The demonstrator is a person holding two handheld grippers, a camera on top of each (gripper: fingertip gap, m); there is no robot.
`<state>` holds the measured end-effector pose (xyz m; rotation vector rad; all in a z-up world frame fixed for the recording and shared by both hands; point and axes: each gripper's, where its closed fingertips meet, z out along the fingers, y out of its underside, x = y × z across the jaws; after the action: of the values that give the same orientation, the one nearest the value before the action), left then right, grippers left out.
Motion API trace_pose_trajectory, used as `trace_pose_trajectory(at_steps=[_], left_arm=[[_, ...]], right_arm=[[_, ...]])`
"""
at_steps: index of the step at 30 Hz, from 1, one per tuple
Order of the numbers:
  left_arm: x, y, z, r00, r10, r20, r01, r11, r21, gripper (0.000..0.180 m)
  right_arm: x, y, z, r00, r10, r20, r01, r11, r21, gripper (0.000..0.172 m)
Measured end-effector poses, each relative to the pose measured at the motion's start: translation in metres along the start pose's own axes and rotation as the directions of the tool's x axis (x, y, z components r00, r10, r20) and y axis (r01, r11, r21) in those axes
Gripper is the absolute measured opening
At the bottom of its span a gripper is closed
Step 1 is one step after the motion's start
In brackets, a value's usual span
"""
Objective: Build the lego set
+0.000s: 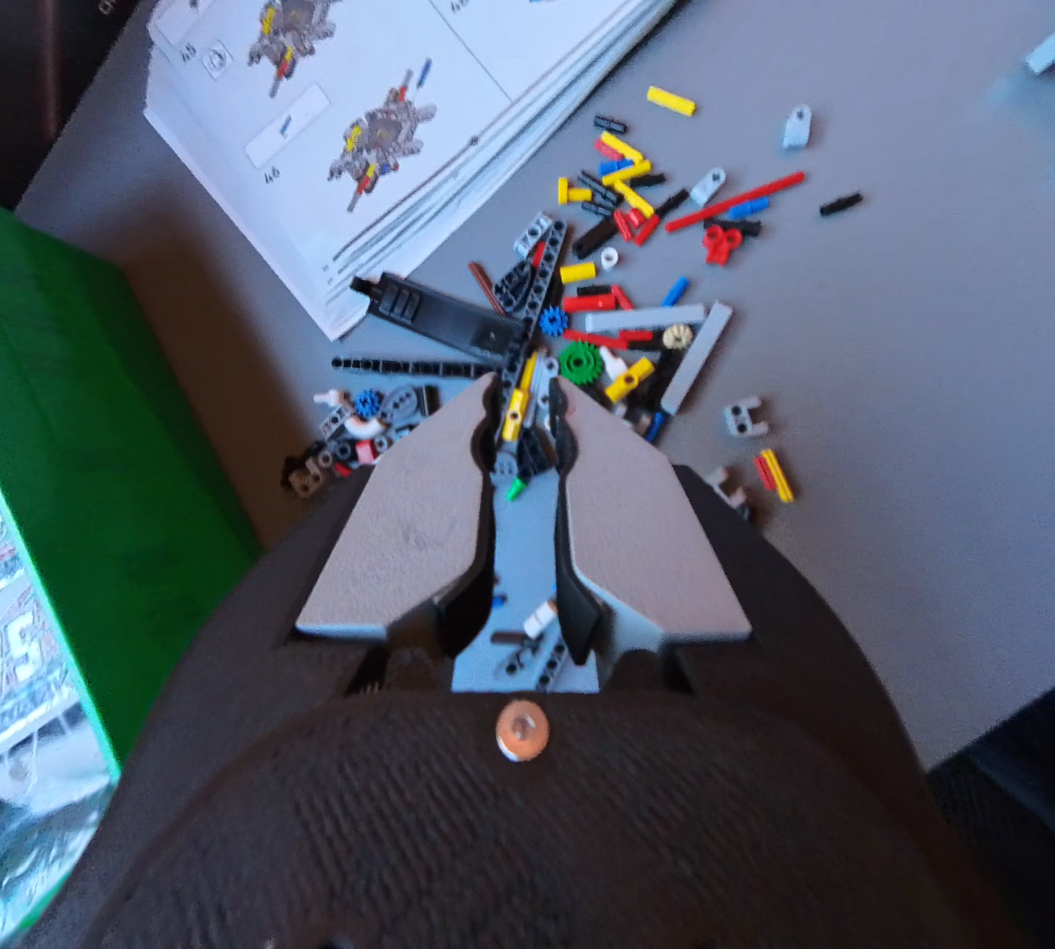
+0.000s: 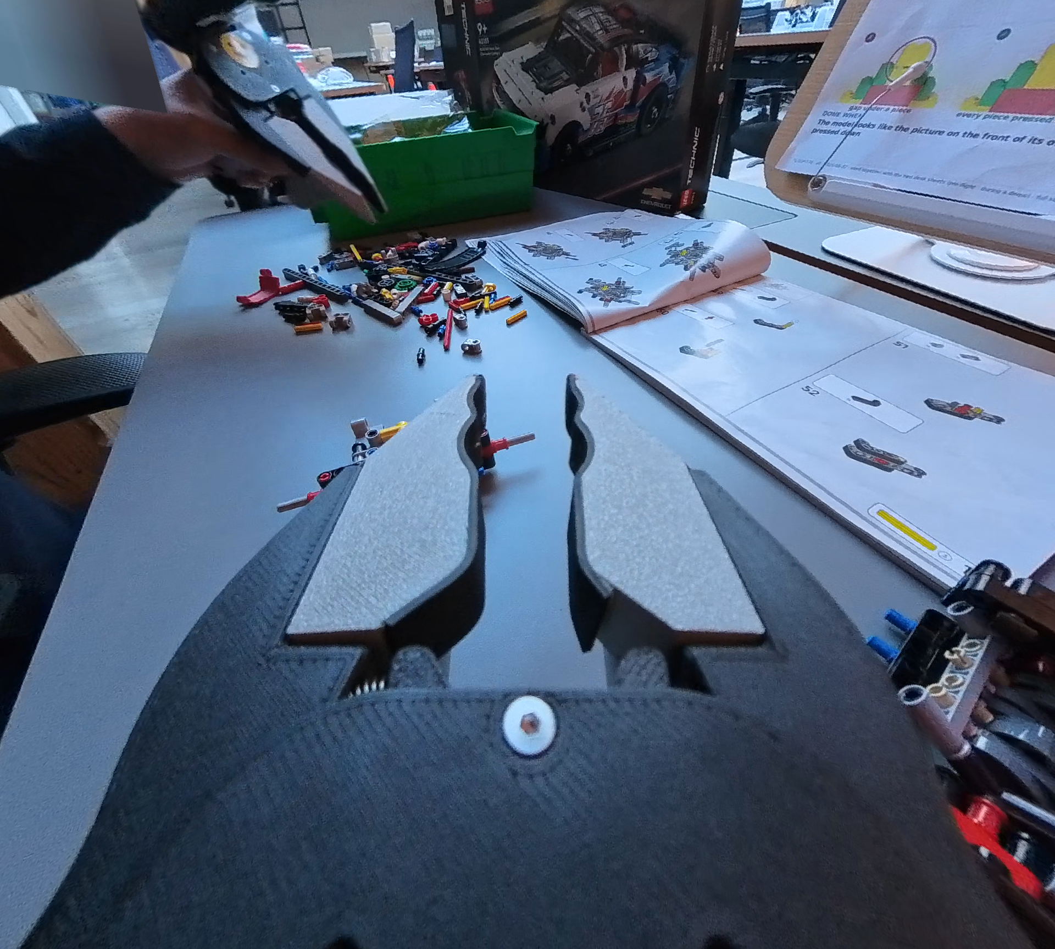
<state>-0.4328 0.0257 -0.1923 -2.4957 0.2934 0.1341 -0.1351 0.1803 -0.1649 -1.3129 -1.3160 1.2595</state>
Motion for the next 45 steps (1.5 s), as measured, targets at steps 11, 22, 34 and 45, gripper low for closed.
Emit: trace_pose_trajectory(at_steps=[11, 22, 34, 45], left_arm=[[0.010, 0.089, -0.030, 0.993, -0.120, -0.008, 0.117, 0.983, -0.139, 0.012], [0.008, 0.103, -0.020, 0.992, 0.005, -0.126, -0.029, 0.982, -0.188, 0.009], [0.020, 0.101, 0.003, 0.940, 0.163, -0.298, -0.254, 0.921, -0.296, 0.003], [0.027, 0.055, -0.020, 0.956, 0.202, -0.211, -0.247, 0.944, -0.219, 0.003]], right_arm=[[-0.003, 0.004, 0.002, 0.998, -0.055, -0.024, 0.055, 0.998, -0.030, 0.023], [0.001, 0.003, 0.001, 0.999, -0.033, -0.038, 0.032, 0.999, -0.017, 0.023], [0.001, 0.001, -0.001, 1.000, -0.013, -0.023, 0.013, 1.000, -0.002, 0.023], [-0.001, -0.001, -0.001, 1.000, 0.021, 0.007, -0.021, 1.000, 0.010, 0.019]])
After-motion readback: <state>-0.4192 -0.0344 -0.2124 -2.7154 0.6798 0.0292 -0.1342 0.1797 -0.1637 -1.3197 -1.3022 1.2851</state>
